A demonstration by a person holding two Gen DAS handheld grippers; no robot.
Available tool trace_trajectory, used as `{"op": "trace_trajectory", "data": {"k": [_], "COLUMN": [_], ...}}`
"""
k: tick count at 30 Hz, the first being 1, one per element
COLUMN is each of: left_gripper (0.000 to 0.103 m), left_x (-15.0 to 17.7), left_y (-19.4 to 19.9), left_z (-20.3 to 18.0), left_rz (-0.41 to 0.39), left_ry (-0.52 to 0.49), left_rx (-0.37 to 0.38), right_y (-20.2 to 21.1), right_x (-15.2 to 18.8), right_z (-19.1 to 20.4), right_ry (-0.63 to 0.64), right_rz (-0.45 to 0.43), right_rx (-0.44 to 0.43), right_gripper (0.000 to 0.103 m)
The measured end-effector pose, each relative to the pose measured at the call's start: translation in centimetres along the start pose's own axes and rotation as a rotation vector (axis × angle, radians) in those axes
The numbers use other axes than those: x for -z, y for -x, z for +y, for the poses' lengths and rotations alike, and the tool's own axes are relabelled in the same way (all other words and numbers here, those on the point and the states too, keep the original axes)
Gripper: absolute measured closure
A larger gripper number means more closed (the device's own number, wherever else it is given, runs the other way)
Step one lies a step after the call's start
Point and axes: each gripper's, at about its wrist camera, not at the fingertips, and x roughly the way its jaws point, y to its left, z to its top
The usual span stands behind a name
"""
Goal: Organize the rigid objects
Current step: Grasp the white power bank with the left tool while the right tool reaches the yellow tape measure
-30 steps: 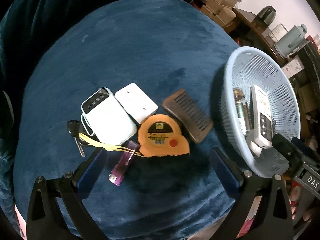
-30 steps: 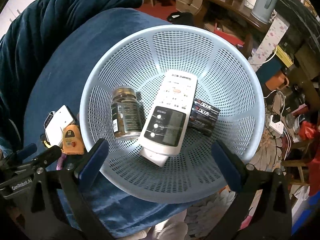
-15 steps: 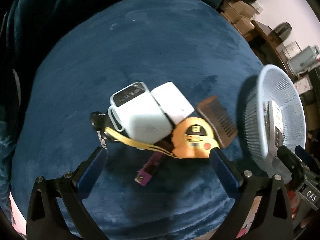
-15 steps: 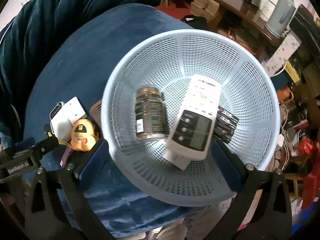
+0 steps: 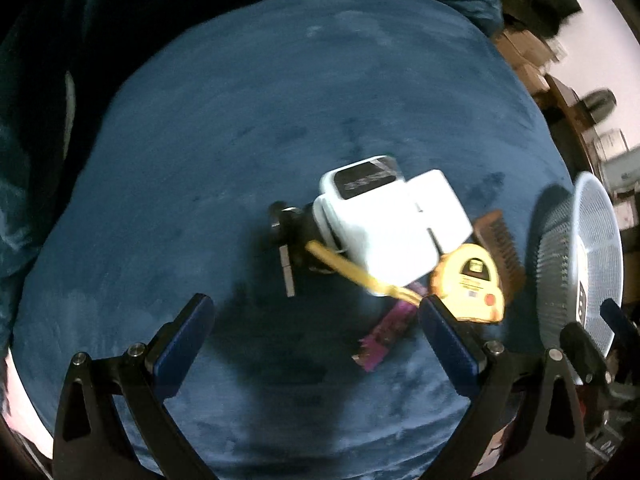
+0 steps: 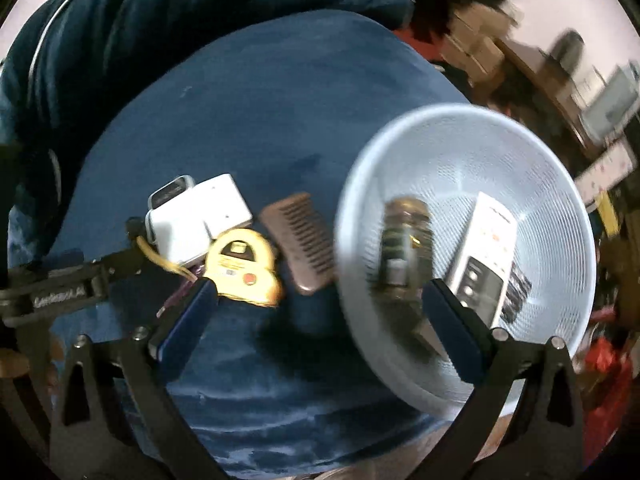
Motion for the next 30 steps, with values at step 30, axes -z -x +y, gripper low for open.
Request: {"op": "trace_trajectory", "data": {"k": [30], "left_gripper": [0.001], "left_x": [-0.1], "left_y": [-2.9], "left_z": [5.7], "left_rz": [-0.020], "left_ry": [0.111], "left_rx": [0.030], "right_y": [-10.1], "right_x": [-0.1], "right_z": [3.1], "right_ry": [-0.151], "right_rz": [0.166], "right_rx": [-0.069], "right_gripper": [0.025]}}
